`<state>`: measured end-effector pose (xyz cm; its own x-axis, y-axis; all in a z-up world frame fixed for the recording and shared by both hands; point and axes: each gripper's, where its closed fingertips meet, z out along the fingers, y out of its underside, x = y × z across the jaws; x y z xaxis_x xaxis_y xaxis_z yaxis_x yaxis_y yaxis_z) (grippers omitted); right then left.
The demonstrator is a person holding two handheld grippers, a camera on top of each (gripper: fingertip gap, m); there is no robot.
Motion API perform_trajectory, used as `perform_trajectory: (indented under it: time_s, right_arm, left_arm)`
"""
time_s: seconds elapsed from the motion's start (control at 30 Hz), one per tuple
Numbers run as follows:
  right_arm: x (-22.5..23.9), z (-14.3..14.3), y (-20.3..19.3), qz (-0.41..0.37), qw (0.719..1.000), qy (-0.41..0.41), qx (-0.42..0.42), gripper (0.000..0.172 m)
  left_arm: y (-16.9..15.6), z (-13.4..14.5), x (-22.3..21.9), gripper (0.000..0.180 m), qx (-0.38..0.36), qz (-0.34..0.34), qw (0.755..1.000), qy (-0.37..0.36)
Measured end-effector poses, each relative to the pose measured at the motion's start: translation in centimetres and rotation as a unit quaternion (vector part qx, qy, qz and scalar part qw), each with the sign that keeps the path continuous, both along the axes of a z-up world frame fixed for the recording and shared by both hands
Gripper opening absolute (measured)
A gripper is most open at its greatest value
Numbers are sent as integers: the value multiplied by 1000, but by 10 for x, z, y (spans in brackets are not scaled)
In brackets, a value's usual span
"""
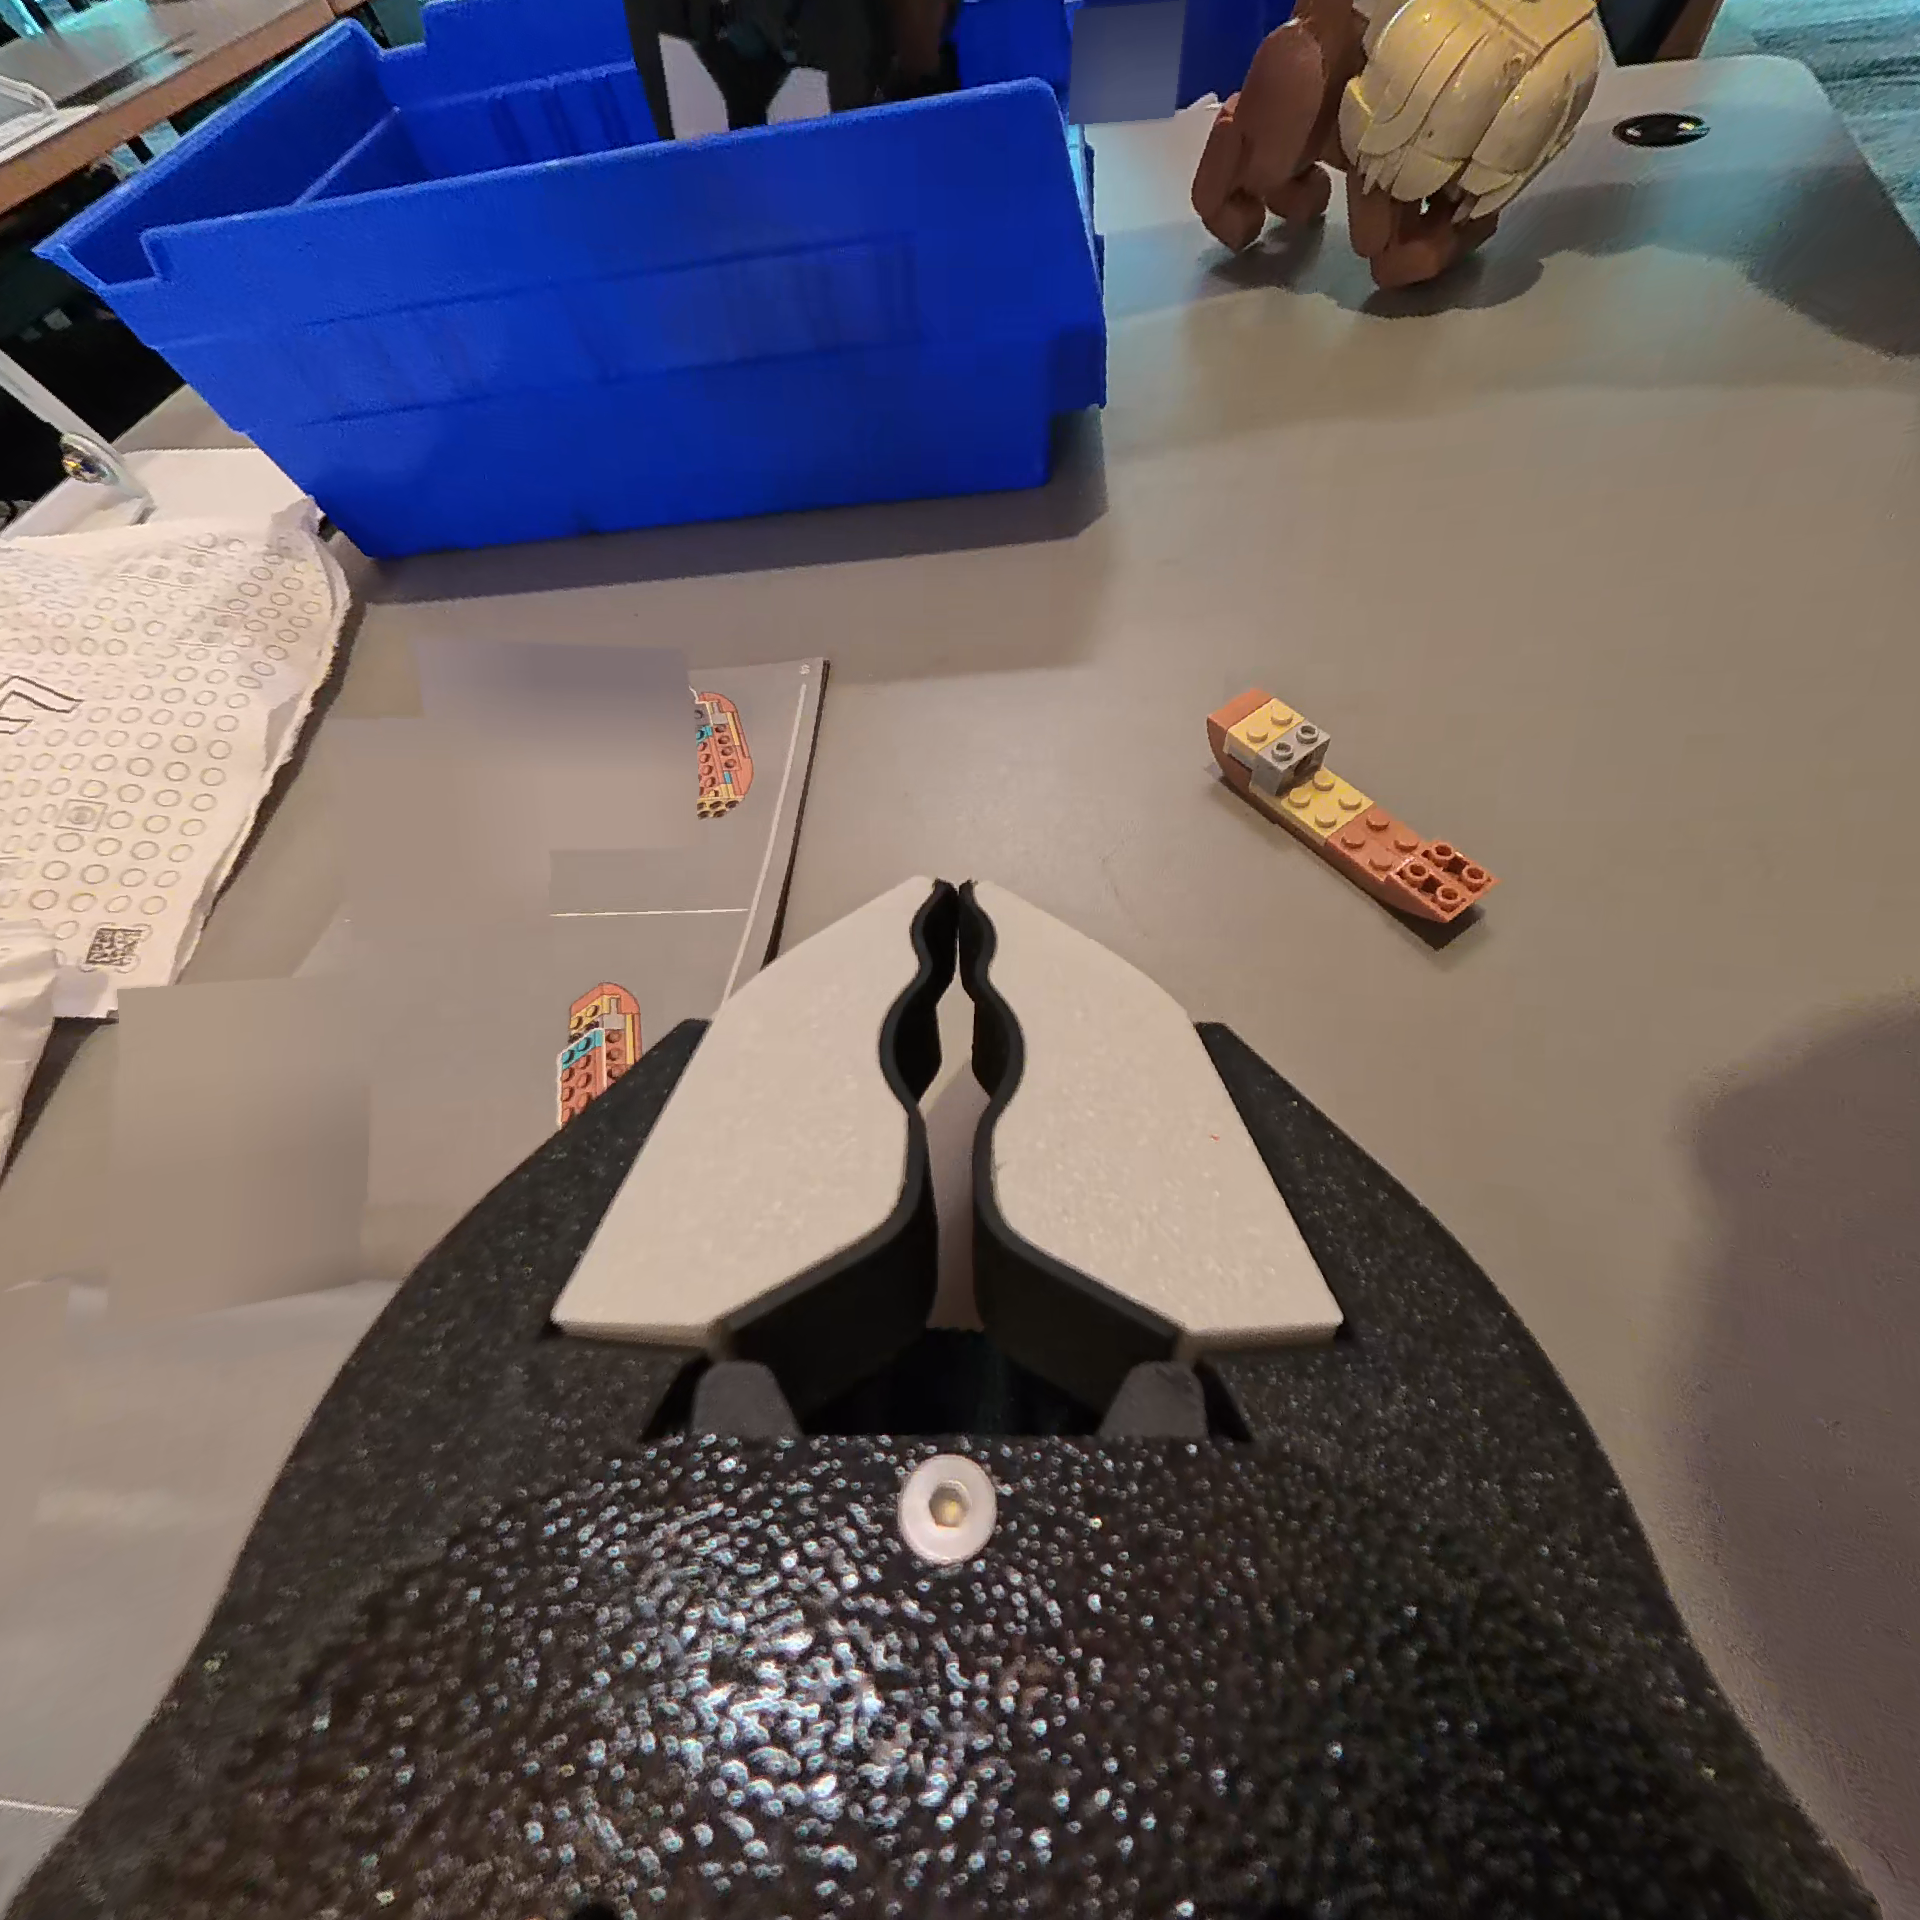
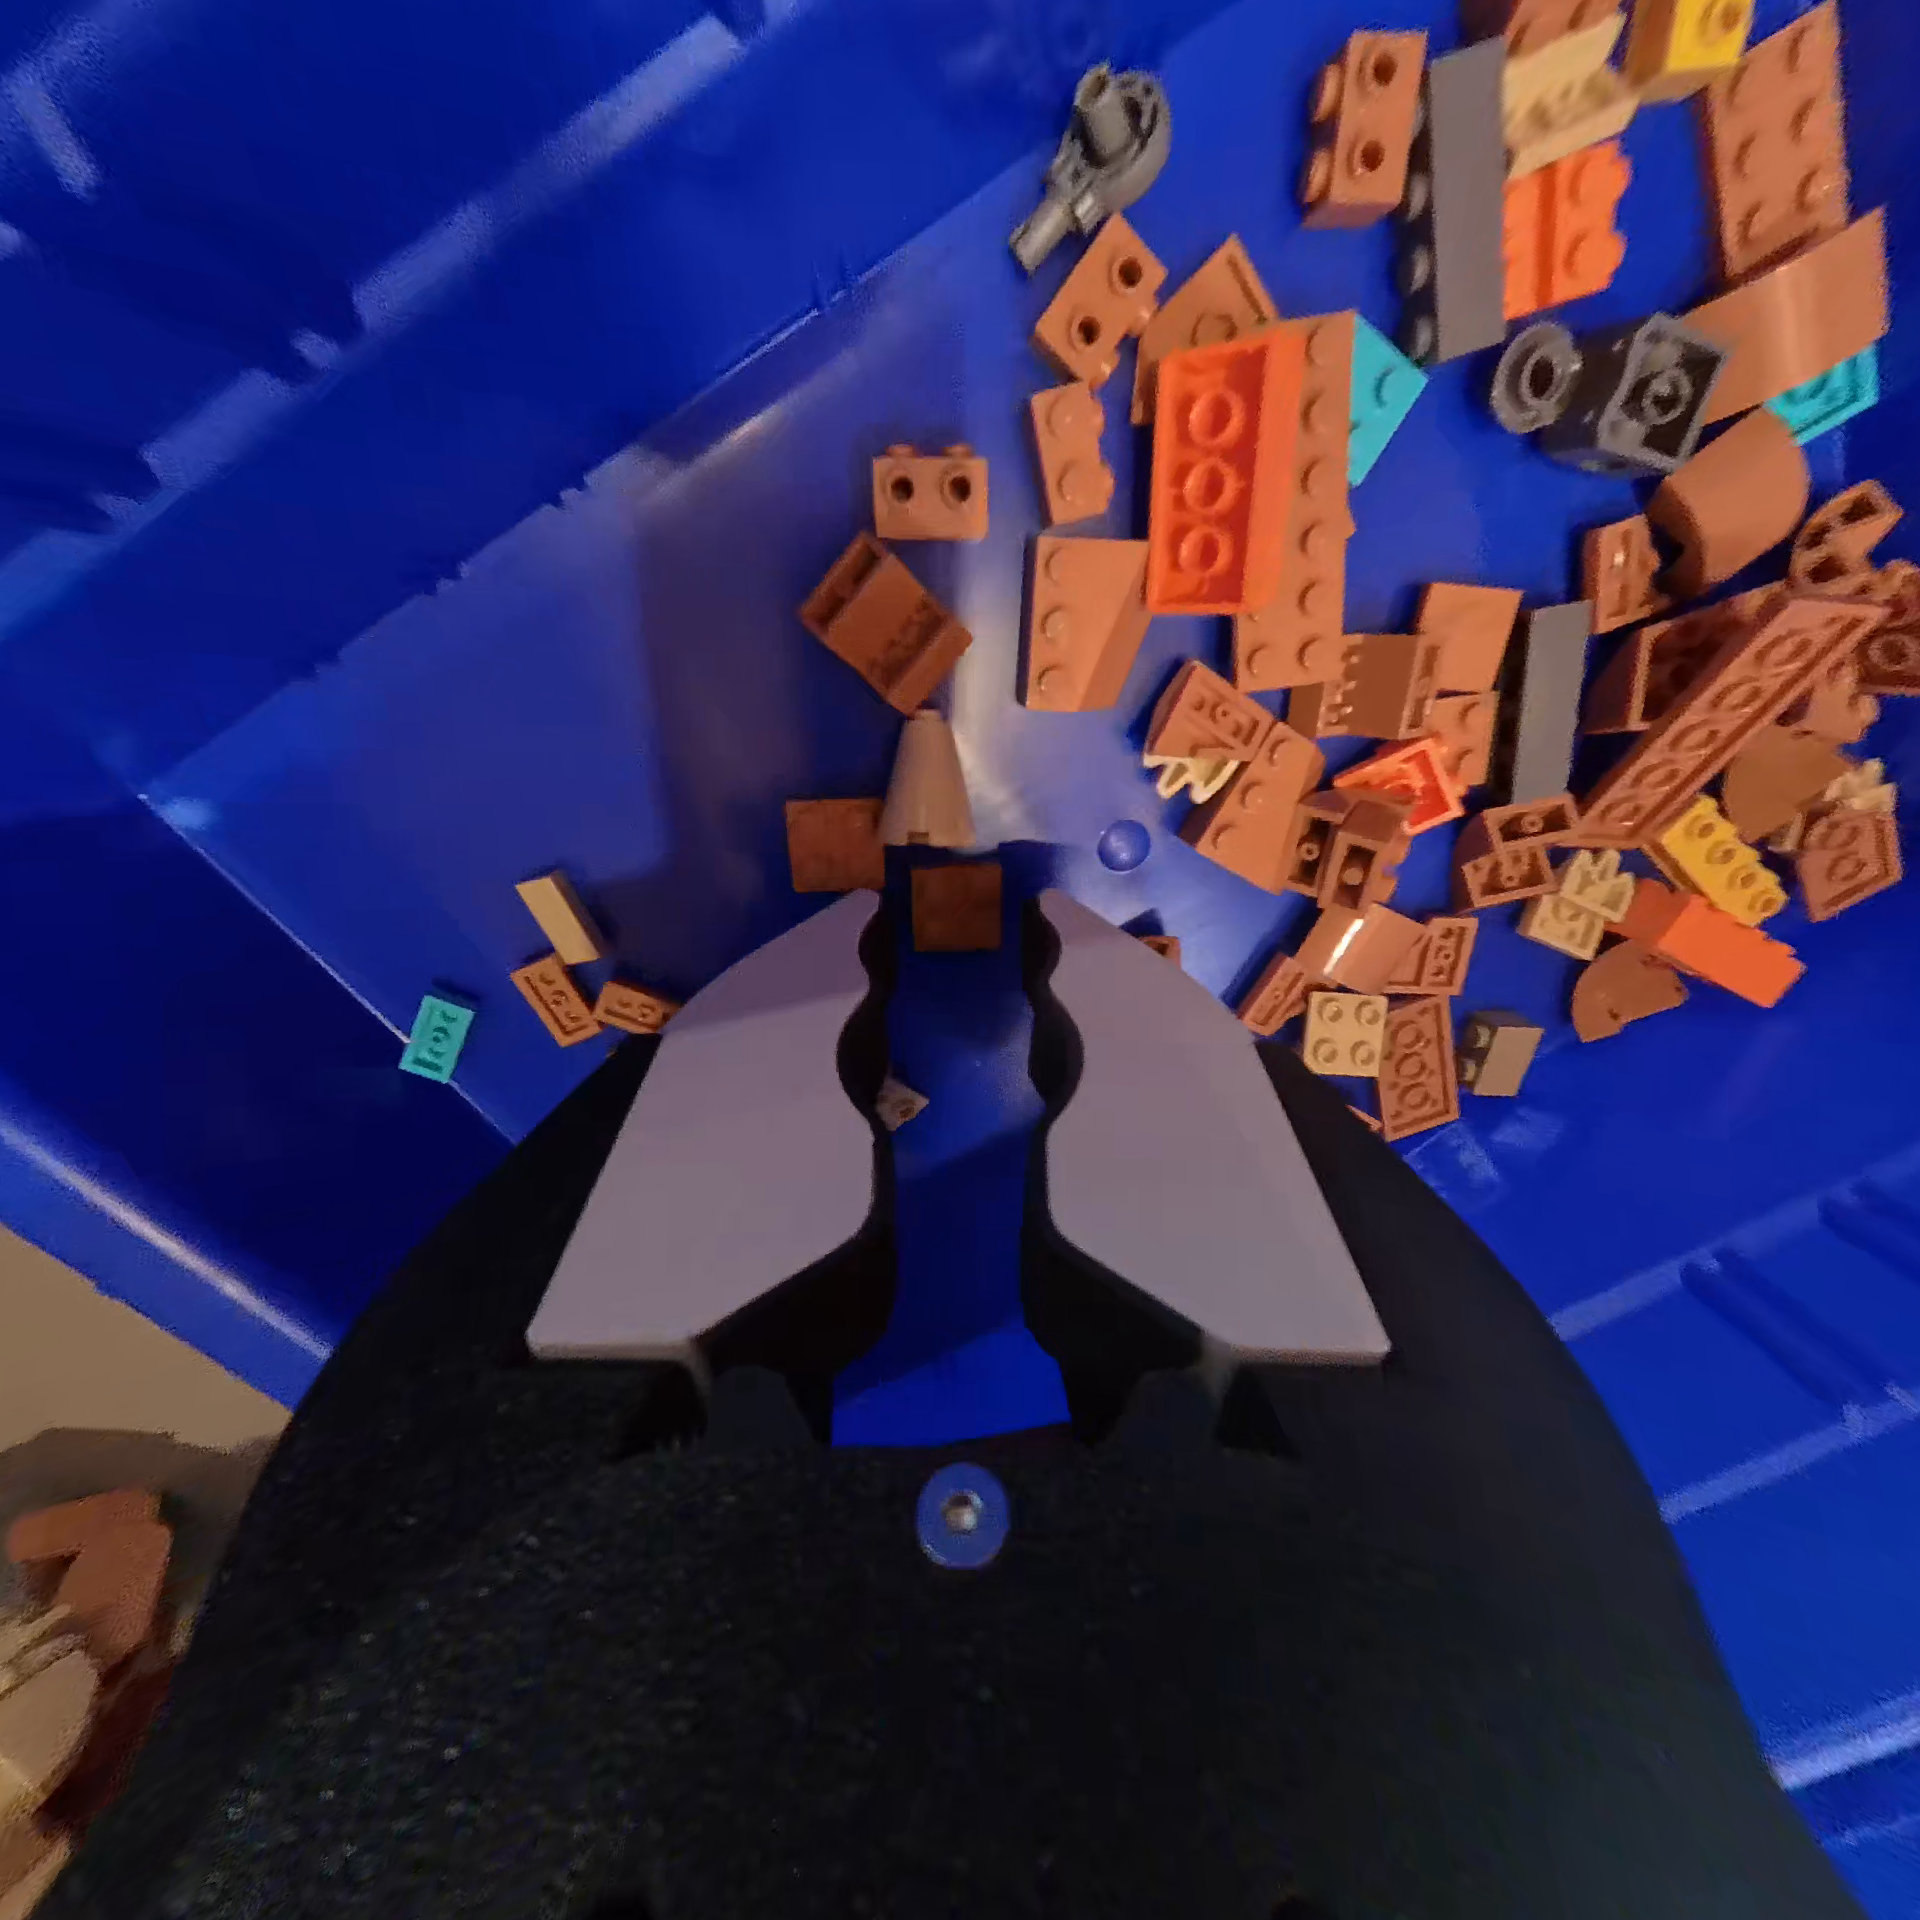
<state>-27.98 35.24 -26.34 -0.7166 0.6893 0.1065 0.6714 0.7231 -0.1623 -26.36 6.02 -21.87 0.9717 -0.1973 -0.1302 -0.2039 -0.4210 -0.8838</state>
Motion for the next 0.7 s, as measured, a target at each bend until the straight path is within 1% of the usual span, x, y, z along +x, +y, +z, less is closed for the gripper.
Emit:
perform_trajectory:
  time_s: [0.03,0.2,0.23,0.3,0.37,0.43,0.47,0.5,0.53,0.6,0.63,0.7]
  right_arm:
    - [1,-1,-1,-6,1000,-10,-5,17]
    - [4,2,2,-22,1000,-13,2,16]
    - [4,10,3,-24,1000,3,6,16]
    - [7,39,-8,-26,998,53,-17,16]
    - [17,81,-40,-5,991,117,-68,16]
    - [37,117,-93,46,976,170,-130,15]
    - [50,127,-124,81,967,186,-156,15]
    - [62,130,-153,113,958,194,-176,15]
    - [74,128,-180,142,951,196,-194,15]
    - [93,114,-226,185,937,184,-234,15]
    - [99,104,-243,201,932,172,-249,15]
    - [107,82,-263,221,926,148,-267,15]
  left_arm:
    - [0,0,-1,0,0,2,1000,0]
    - [-5,3,-5,0,11,13,1000,-2]
    - [-6,4,-6,0,13,14,1000,-3]
    - [-10,4,-8,0,14,18,1000,-3]
    - [-13,5,-10,0,15,21,1000,-3]
    - [-15,5,-9,0,15,19,1000,-5]
    - [-15,4,-9,0,13,16,1000,-4]
    - [-15,3,-7,0,9,12,1000,-1]
    - [-15,1,-5,0,4,7,1000,6]
    - [-15,-4,0,0,-8,-2,1000,21]
    - [-16,-6,3,0,-16,-8,999,27]
    - [-17,-12,8,0,-34,-18,999,36]
